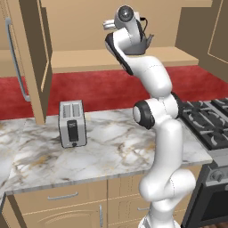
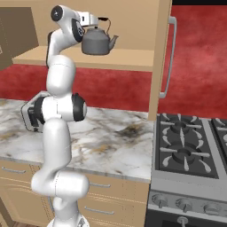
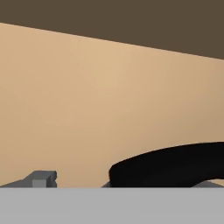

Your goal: Open the cabinet, pick the kettle from the cabinet, and place it in the sink.

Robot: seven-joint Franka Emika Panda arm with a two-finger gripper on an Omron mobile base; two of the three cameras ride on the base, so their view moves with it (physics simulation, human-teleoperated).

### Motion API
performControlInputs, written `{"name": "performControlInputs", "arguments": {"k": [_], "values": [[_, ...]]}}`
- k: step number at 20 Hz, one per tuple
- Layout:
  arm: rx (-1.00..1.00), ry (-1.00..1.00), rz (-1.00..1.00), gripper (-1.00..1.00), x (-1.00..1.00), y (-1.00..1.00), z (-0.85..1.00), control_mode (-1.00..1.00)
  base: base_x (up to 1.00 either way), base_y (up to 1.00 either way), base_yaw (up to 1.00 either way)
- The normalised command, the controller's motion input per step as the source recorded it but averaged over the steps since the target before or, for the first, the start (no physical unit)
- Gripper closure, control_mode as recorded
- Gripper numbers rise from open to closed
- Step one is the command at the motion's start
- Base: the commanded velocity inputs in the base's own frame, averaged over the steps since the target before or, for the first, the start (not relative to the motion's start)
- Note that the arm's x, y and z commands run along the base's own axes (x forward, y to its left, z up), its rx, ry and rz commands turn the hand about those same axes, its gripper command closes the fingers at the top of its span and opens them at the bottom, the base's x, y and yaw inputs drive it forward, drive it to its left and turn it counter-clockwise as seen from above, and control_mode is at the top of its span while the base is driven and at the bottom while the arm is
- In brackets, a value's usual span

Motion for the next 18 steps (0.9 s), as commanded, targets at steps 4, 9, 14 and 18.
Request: {"name": "performControlInputs", "arguments": {"k": [4,9,14,18], "values": [[0.0,0.0,0.0,-1.0,0.04,0.12,-0.21,-1.0,0.0,0.0,0.0],[0.02,0.0,0.0,1.0,0.04,0.06,-0.18,-1.0,0.0,0.0,0.0],[0.06,0.0,0.0,1.0,0.04,0.02,-0.16,-1.0,0.0,0.0,0.0],[0.16,-0.1,0.02,1.0,-0.03,0.0,-0.12,-1.0,0.0,0.0,0.0]]}}
